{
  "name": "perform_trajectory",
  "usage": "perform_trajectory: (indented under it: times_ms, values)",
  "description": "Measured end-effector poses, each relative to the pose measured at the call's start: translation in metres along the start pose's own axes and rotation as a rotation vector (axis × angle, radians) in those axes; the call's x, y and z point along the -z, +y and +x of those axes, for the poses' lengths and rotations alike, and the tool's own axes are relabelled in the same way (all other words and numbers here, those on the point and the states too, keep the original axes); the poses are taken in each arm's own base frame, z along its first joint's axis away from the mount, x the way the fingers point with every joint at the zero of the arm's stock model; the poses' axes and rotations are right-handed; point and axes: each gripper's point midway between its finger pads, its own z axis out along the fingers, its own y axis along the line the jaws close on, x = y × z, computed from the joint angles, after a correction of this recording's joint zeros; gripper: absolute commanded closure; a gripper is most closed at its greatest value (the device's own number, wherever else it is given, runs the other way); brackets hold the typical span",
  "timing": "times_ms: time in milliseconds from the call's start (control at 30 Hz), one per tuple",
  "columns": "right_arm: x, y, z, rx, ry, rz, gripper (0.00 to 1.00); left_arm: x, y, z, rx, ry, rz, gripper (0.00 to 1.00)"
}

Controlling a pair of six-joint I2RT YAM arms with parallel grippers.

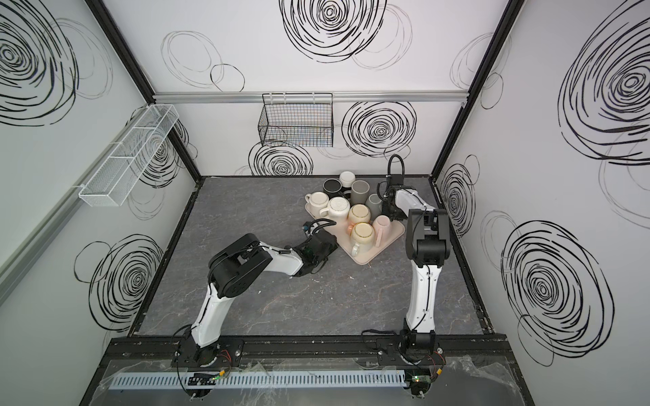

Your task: Turn the mug right side up

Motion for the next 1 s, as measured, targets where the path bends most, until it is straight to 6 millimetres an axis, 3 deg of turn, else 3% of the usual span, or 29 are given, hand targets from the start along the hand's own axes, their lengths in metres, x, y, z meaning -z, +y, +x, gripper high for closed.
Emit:
perform_trajectory:
  times_ms: [100,267,400,500,633,733,867,1000]
  values:
    - [0.004,0.007,-0.036,-0.016,-0.071,-0.006,0.49,-0.018,-0.016,0.005,-0.018,0.012,0.022,0.81]
    - [0.053,0.004,-0.083,-0.037,-0.192,-0.008,0.44,-0.029,-0.031,0.015,-0.073,0.051,0.04,0.78]
    - [0.091,-0.008,-0.09,-0.054,-0.225,-0.008,0.44,-0.023,-0.036,0.016,-0.115,0.05,0.06,0.74]
    - [0.117,-0.014,-0.076,-0.07,-0.222,-0.03,0.45,-0.004,-0.048,0.008,-0.147,0.036,0.087,0.71]
    - [0.145,-0.021,-0.023,-0.093,-0.173,-0.088,0.48,0.038,-0.087,-0.014,-0.2,-0.002,0.164,0.65]
    - [0.156,-0.024,0.012,-0.109,-0.152,-0.136,0.5,0.069,-0.122,-0.028,-0.256,-0.037,0.231,0.61]
    - [0.152,-0.03,0.045,-0.125,-0.148,-0.18,0.53,0.108,-0.153,-0.031,-0.349,-0.056,0.3,0.59]
    - [0.132,-0.032,0.061,-0.137,-0.119,-0.21,0.53,0.128,-0.153,-0.019,-0.442,-0.03,0.303,0.57]
